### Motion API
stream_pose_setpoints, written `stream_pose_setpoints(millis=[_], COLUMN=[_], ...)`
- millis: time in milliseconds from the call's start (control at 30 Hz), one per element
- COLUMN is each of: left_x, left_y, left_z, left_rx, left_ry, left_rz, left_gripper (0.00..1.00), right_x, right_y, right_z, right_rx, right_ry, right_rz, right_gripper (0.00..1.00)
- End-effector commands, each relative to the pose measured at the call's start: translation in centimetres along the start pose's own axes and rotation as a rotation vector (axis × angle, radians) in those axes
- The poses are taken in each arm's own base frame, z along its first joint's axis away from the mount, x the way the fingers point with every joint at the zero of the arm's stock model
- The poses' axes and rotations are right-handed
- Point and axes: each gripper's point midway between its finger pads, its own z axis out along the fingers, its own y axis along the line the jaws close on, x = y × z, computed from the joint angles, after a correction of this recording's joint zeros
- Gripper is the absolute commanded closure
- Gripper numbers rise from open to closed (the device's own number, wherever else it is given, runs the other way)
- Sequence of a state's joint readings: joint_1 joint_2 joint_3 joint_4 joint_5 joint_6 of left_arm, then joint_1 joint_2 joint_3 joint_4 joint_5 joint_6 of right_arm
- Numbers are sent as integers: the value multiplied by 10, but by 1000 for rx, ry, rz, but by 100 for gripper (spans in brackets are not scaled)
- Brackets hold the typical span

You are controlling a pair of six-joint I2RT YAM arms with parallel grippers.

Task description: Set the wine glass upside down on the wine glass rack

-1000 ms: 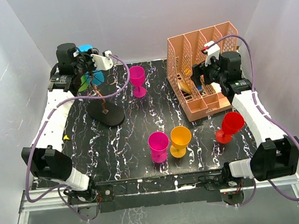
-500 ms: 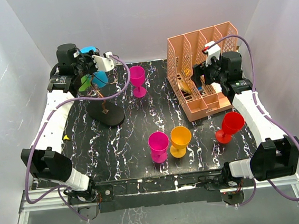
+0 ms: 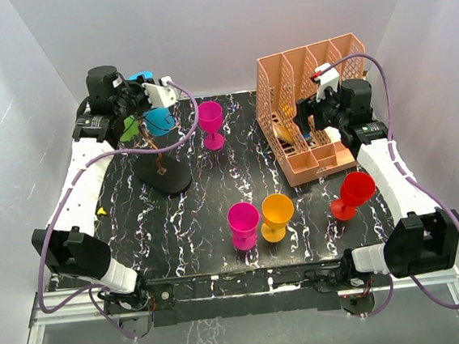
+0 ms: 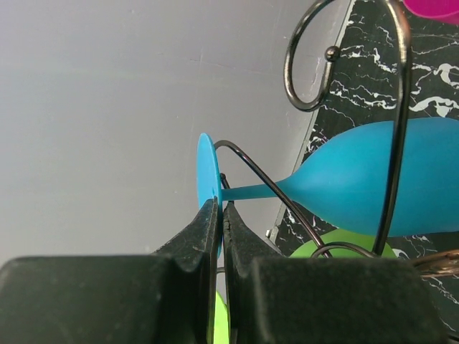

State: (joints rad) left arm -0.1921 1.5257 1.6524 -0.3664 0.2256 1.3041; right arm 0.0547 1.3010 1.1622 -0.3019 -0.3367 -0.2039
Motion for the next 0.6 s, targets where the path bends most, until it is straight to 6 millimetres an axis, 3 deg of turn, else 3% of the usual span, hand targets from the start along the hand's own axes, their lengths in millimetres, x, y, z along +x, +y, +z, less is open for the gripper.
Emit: stream_pose_setpoints(millis=[0, 567], left_x=[-21, -11], left_y=[29, 39], left_z=[-12, 6], left_rx=[-84, -158], left_ry=[-68, -48], left_rz=[-13, -66], left_gripper=[100, 100], right_x=[-18, -14], right_y=[-4, -6], right_z=[-1, 1], right_rx=[11, 10], right_ry=[-73, -65], right_rz=[-19, -12], right_gripper=[19, 19])
